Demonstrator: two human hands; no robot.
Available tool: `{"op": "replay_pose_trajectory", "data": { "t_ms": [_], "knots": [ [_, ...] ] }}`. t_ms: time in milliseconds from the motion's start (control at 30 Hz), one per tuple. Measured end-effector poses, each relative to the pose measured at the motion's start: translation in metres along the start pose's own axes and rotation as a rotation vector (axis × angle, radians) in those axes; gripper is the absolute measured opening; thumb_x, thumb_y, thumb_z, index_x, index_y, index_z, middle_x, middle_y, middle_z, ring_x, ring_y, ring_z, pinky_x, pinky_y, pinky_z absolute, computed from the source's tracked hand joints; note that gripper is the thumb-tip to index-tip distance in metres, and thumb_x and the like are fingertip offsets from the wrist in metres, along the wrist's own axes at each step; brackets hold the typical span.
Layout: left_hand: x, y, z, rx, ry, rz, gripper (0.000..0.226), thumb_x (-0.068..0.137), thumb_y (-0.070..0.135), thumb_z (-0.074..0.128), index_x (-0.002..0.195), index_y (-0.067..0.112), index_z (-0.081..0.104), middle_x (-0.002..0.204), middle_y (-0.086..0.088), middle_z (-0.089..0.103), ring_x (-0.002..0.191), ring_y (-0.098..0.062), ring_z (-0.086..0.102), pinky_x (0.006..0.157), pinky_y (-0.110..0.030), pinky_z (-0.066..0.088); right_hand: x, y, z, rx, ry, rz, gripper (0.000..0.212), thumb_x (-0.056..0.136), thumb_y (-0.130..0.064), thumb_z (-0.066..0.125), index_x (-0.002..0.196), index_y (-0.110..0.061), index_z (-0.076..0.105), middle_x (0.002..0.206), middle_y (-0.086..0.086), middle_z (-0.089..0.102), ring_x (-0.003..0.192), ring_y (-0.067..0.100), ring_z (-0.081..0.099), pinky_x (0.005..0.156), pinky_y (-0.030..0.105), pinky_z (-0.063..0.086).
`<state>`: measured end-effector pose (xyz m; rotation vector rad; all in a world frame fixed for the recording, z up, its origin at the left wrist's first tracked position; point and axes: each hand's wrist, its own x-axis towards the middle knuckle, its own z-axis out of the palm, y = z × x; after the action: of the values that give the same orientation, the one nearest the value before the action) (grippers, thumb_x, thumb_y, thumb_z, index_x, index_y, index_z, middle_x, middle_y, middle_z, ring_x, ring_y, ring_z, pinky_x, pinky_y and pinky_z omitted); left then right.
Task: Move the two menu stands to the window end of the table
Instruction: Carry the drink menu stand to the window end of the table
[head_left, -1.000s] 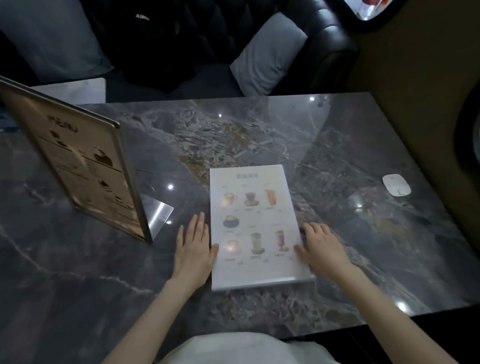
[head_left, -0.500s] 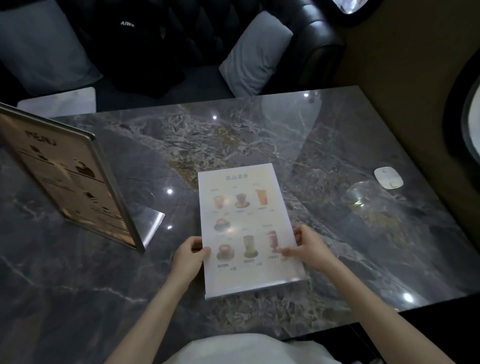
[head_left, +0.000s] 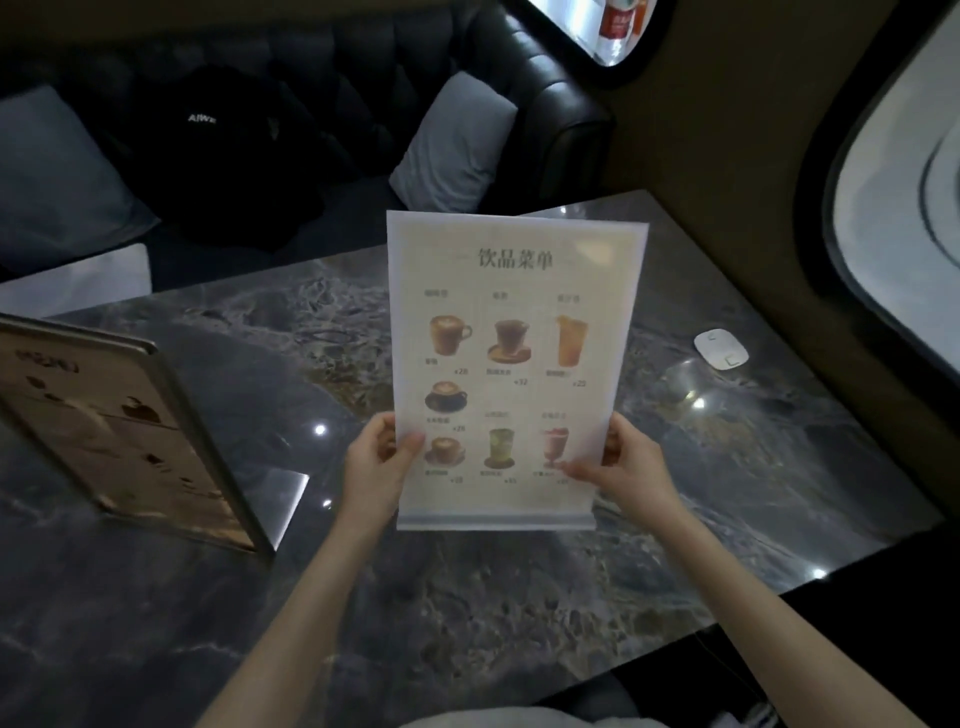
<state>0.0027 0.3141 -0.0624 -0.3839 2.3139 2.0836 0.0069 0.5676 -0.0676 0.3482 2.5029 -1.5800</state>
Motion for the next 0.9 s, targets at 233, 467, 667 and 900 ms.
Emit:
{"op": "replay_pose_trajectory", "data": {
  "t_ms": [233,467,667,900],
  "knots": [
    [0.022,0.011,0.063,-0.012,-0.115,0.083,0.014,0.088,0.011,0.058,0.083,0.024,0.056,0.086,0.003,0.066,0.073,-0.001,0.066,0.066,-0.021,0.055,-0.002,0.019,-0.032,0.074,0.265,0.019,0.03,0.067,-0.006,0.078,0.089,-0.018,0.061,0.083,-0.001,0.066,0.075,0.013,0.063,0.068,0.022,0.055],
    [0.038,0.015,0.158,-0.019,-0.218,0.052,0.007,0.091,0.014,0.053,0.098,0.015,0.054,0.092,0.003,0.064,0.085,-0.01,0.062,0.067,-0.013,0.053,-0.001,0.055,-0.089,0.018,0.422,-0.014,0.015,0.078,-0.006,0.068,0.093,-0.006,0.066,0.085,0.0,0.068,0.073,0.008,0.062,0.062,0.0,0.045],
    [0.062,0.031,0.255,-0.004,-0.341,0.013,0.01,0.091,0.015,0.055,0.101,0.015,0.053,0.093,0.005,0.064,0.085,-0.005,0.062,0.071,-0.017,0.051,0.01,0.089,-0.151,-0.069,0.531,0.043,0.013,0.083,-0.013,0.065,0.09,-0.002,0.064,0.087,0.009,0.073,0.075,0.019,0.065,0.07,0.032,0.053],
    [0.087,0.051,0.368,0.05,-0.464,0.125,0.012,0.094,0.015,0.049,0.097,0.016,0.061,0.088,0.011,0.063,0.07,0.013,0.061,0.068,-0.008,0.049,0.016,0.116,-0.214,-0.004,0.665,0.054,0.021,0.083,-0.007,0.063,0.104,-0.006,0.065,0.087,-0.009,0.067,0.072,-0.007,0.06,0.064,0.001,0.045]
  ]
}}
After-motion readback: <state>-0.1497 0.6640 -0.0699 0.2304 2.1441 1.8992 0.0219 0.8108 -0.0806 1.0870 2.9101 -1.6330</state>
